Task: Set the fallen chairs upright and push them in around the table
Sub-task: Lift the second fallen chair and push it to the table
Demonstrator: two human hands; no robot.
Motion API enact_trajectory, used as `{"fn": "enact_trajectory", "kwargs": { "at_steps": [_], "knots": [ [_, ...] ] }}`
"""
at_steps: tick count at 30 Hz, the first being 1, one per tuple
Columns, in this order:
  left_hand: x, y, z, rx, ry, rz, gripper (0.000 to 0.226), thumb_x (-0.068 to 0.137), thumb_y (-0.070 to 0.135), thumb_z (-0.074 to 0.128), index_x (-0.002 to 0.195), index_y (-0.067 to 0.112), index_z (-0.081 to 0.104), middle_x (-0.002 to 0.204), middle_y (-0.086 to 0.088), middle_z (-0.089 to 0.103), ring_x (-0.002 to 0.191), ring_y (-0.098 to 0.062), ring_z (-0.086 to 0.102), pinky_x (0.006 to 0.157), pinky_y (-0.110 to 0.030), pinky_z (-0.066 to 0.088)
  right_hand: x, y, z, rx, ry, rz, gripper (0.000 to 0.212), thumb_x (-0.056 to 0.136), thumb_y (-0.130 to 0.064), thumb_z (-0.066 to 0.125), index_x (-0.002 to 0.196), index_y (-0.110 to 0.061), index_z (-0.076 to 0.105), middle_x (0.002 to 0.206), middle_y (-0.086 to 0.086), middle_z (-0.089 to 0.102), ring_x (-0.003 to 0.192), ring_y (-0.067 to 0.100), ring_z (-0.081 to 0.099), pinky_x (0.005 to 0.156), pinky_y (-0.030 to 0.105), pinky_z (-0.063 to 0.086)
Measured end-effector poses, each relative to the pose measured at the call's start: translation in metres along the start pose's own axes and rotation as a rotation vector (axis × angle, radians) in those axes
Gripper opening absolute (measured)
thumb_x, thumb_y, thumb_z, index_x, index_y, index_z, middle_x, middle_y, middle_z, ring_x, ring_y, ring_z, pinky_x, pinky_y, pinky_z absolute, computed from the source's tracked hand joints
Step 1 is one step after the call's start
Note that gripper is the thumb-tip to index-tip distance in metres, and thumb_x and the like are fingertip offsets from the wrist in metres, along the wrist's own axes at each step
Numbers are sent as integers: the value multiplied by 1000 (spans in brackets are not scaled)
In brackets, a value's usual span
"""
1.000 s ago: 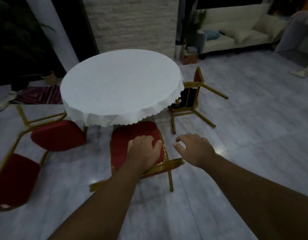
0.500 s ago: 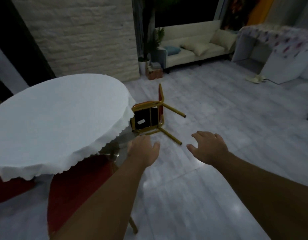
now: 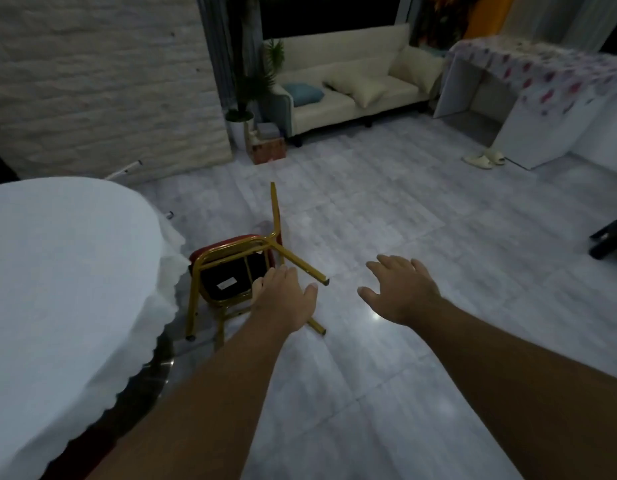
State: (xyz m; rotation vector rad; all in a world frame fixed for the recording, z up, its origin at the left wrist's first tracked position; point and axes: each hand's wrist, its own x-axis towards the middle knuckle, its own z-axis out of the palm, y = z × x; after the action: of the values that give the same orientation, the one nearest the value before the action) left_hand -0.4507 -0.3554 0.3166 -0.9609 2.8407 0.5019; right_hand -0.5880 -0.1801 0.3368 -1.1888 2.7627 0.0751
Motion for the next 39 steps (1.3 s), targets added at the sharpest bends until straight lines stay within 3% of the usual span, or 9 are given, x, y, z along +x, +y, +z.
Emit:
{"fn": "enact_trajectory", "kwargs": {
  "at_steps": [8,15,19,25,28,32,39],
  "knots": [
    [180,95,12,-93,1,-68,40,100,48,41,115,13,53,127,-9,54,121,-29,47,104,-45,36,169,125,-4,16,-64,-88,69,94,-61,33,152,-25,25,162,2,19,148,22,14,119,49,8],
    [329,135,15,-154,63,-179,61,91,57,35,138,19,48,138,-6,50,129,-29,44,108,-53,36,337,194,-17,-100,-76,-234,68,94,-62,32,151,-26,27,162,3,20,148,24,17,119,50,10],
    [424,132,13,-164,78,-262,66,99,51,40,154,16,28,162,-8,27,148,-30,23,120,-48,20,449,202,-19,-112,-77,-301,69,93,-63,30,152,-27,24,163,3,18,149,25,14,120,50,8],
    [563,123,10,-183,39,-338,69,101,49,38,158,14,19,166,-7,16,153,-29,10,122,-48,14,597,215,-22,-129,-114,-378,70,93,-64,29,153,-29,21,163,3,16,149,24,13,120,50,6],
    [620,118,6,-201,20,-417,70,101,51,37,157,14,19,166,-9,16,152,-30,12,122,-48,14,667,218,-27,-134,-129,-447,70,93,-64,30,153,-27,21,163,4,17,149,24,13,120,51,7],
    [687,112,-2,-211,62,-541,67,99,50,40,154,14,26,160,-10,30,146,-31,26,119,-49,23,770,214,-30,-164,-129,-569,71,93,-63,30,153,-26,22,163,5,17,149,25,14,119,51,8],
    [768,94,-9,-262,138,-793,67,98,51,42,151,13,30,155,-9,37,142,-30,34,116,-48,28,907,167,-28,-218,-179,-845,71,92,-63,33,152,-26,24,162,6,20,147,25,16,119,51,8]
  ]
}}
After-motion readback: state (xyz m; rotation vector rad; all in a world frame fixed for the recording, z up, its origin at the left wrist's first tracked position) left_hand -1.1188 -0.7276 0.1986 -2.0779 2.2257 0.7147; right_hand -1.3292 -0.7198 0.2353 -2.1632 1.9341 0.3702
